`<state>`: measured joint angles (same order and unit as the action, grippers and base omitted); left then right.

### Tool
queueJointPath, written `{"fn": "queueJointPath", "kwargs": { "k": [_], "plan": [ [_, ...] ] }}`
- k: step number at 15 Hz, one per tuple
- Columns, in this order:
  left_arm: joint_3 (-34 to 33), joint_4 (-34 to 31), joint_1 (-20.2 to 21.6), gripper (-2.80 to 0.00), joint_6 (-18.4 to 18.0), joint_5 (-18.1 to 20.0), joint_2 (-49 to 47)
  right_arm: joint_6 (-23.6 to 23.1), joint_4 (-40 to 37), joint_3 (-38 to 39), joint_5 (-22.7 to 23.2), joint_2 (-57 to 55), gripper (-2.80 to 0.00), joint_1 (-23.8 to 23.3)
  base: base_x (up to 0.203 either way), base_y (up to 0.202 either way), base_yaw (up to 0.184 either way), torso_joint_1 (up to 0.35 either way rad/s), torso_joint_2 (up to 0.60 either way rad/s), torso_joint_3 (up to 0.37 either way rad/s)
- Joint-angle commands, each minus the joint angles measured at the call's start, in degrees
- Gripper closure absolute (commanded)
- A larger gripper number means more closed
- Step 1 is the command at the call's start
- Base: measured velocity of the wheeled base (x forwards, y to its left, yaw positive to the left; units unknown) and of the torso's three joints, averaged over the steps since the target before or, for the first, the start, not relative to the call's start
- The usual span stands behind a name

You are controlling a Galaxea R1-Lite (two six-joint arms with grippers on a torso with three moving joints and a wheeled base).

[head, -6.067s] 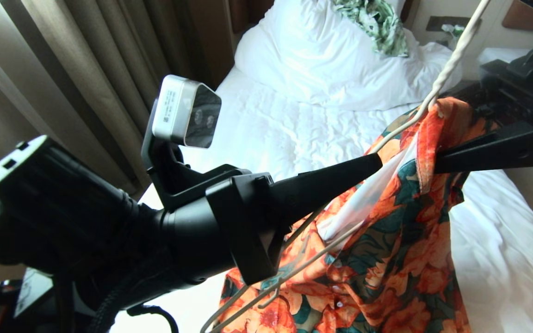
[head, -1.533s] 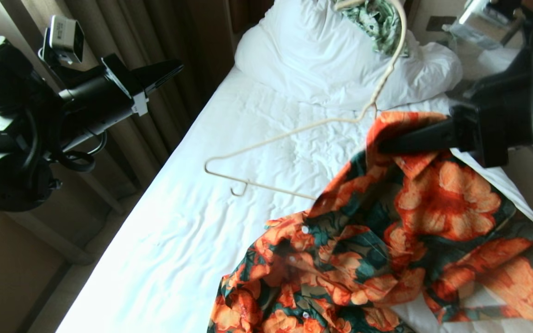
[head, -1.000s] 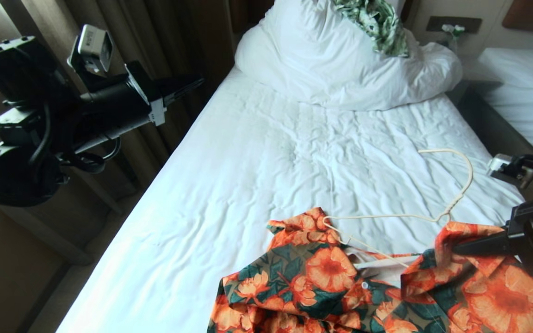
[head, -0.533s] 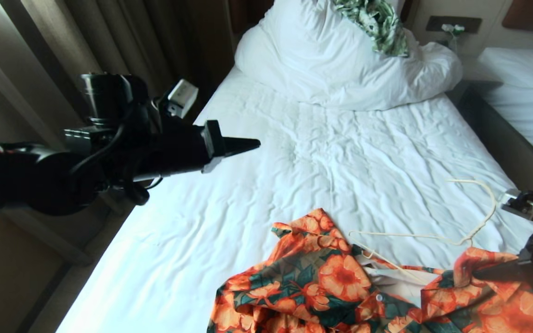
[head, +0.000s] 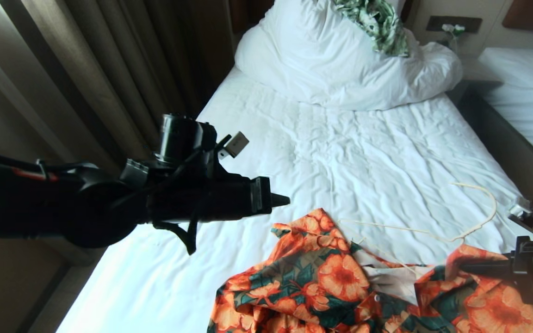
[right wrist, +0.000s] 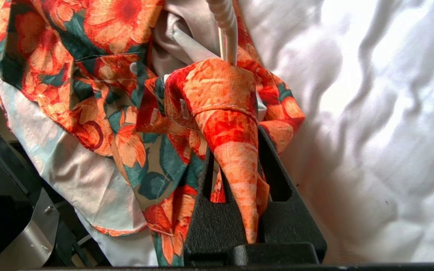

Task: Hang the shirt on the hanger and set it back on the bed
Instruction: Hook the other side of the shirt onto the hanger

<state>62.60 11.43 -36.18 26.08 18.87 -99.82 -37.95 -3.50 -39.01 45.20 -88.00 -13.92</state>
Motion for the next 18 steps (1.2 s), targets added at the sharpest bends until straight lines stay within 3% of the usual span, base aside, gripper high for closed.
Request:
{"fn": "queueJointPath", "kwargs": {
  "k": [1, 3, 7, 10, 14, 17, 18],
  "plan": [
    [-0.64, 0.0, -1.87, 0.0, 0.03, -0.89, -1.56, -0.28, 0.13, 0.34, 0.36, 0.96, 0.0, -1.7, 0.0, 0.0, 0.0, 0.0, 0.0, 0.0],
    [-0.98, -0.18, -4.42, 0.0, -0.03, -1.71, -1.86, -0.08, 3.32, 0.38, 0.14, 1.32, 0.0, -3.27, 0.0, 0.0, 0.0, 0.0, 0.0, 0.0],
    [-0.04, 0.35, -12.8, 0.0, -0.68, -10.9, -8.06, -0.02, 4.73, 2.8, 0.06, 1.95, 0.0, -3.48, 0.0, 0.0, 0.0, 0.0, 0.0, 0.0],
    [4.01, 0.42, -17.05, 0.0, -2.1, -17.81, -14.57, -0.21, 4.8, 5.87, -0.96, 2.87, 0.0, -2.9, 0.0, 0.0, 0.0, 0.0, 0.0, 0.0],
    [8.57, 0.02, -22.0, 0.0, -2.12, -23.15, -19.86, -0.63, 5.74, 9.35, -2.49, 3.47, 0.0, -1.66, 0.0, 0.0, 0.0, 0.0, 0.0, 0.0],
    [14.17, 0.04, -23.47, 0.0, -2.27, -29.4, -25.53, -0.63, 6.22, 9.31, -2.49, 3.36, 0.0, -1.55, 0.0, 0.0, 0.0, 0.0, 0.0, 0.0],
    [15.74, -0.15, -23.56, -2.8, -2.37, -30.44, -26.08, -0.63, 6.22, 9.31, -2.49, 3.36, 0.0, -1.64, 0.0, 0.0, 0.0, 0.0, 0.0, 0.0]
  ]
}}
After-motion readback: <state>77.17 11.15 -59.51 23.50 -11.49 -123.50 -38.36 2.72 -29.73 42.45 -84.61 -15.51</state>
